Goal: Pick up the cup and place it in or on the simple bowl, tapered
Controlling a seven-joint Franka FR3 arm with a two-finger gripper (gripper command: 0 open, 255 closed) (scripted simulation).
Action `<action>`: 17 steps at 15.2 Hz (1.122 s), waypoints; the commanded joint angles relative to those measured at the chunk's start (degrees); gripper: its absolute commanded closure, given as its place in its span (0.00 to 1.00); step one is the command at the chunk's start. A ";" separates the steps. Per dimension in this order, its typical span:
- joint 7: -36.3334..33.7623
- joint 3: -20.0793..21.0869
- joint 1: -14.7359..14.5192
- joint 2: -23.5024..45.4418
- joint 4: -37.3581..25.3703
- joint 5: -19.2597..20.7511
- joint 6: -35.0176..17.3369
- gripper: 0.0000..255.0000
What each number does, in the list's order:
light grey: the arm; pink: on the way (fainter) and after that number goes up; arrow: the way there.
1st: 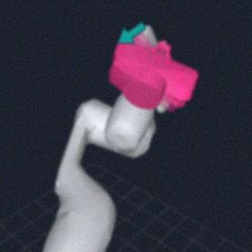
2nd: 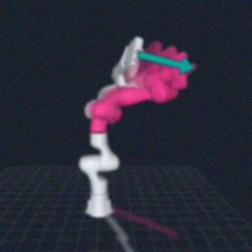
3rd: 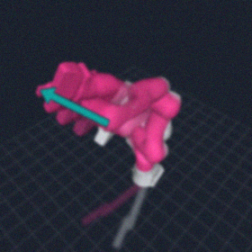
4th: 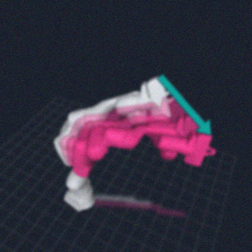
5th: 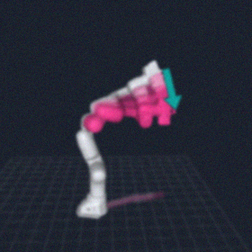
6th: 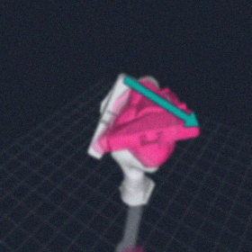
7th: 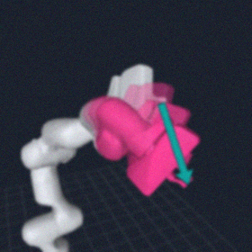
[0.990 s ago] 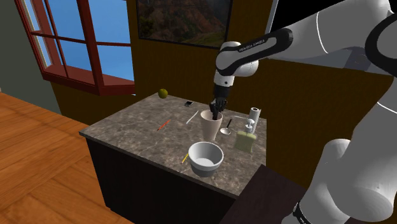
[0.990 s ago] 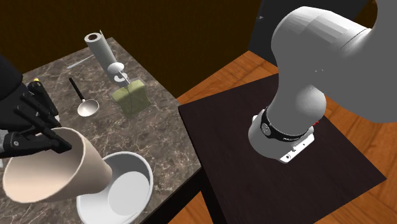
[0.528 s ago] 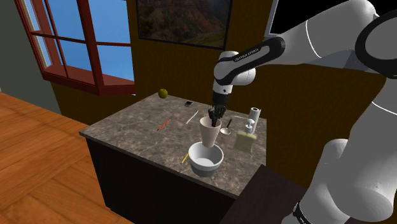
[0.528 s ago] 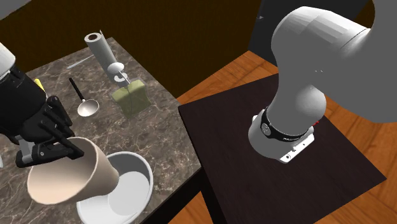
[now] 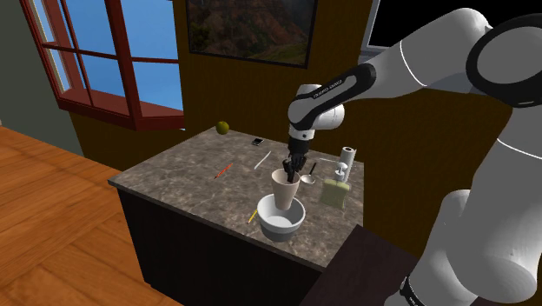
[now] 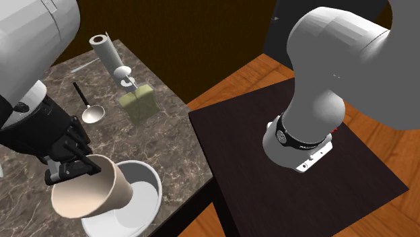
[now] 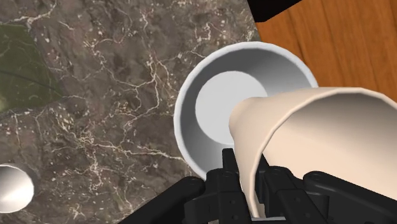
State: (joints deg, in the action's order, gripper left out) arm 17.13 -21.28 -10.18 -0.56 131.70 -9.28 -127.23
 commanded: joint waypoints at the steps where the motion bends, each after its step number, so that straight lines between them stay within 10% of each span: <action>1: 0.59 0.01 -0.03 1.00 0.61 -0.67 -1.53 1.00; 9: 0.92 0.03 -0.03 1.54 0.88 -1.03 -2.27 1.00; 10: 0.92 0.03 -0.02 1.54 0.88 -1.03 -2.27 0.00; 17: -0.14 -0.21 0.18 -0.69 -0.88 0.53 1.49 0.00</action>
State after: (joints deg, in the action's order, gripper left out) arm 17.21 -21.37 -10.11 -0.76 131.80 -9.19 -127.23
